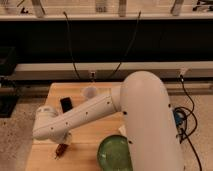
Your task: Place the pepper in the ceramic bowl
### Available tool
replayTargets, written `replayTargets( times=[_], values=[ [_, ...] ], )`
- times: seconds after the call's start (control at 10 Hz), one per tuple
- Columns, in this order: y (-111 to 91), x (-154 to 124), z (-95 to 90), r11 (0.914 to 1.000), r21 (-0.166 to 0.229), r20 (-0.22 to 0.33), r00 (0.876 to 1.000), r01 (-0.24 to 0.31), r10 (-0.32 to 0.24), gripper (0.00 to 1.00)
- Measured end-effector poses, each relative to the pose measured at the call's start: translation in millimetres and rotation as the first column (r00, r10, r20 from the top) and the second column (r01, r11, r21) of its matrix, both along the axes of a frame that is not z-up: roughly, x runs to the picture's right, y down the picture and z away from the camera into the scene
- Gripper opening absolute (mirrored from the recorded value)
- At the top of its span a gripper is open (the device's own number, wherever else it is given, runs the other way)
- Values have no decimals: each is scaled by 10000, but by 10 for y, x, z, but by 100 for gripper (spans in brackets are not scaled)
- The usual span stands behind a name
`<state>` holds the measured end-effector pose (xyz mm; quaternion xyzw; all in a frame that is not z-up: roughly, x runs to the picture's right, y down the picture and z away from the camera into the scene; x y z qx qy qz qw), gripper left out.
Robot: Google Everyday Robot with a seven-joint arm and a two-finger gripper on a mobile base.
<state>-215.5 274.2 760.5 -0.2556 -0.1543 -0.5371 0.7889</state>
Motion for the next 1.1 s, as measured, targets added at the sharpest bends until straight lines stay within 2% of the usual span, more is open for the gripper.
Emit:
replayTargets(
  times=[0.1, 0.2, 0.3, 0.4, 0.5, 0.7, 0.8, 1.1],
  values=[
    [-18, -3, -4, 10000, -8, -22, 10000, -38, 38, 39],
    [-24, 0, -10, 10000, -35, -43, 10000, -55, 54, 40],
    [-27, 13, -7, 10000, -25, -61, 10000, -65, 64, 48],
    [-27, 14, -10, 10000, -17, -57, 10000, -64, 64, 51],
    [-26, 8, -17, 10000, -10, -45, 10000, -62, 62, 51],
    [-44, -7, -16, 9999, 1, -48, 9999, -116, 116, 45],
    [-67, 7, -12, 9999, 21, -62, 9999, -150, 150, 47],
    [-24, -2, -18, 10000, -10, 3, 10000, -98, 98, 74]
  ],
)
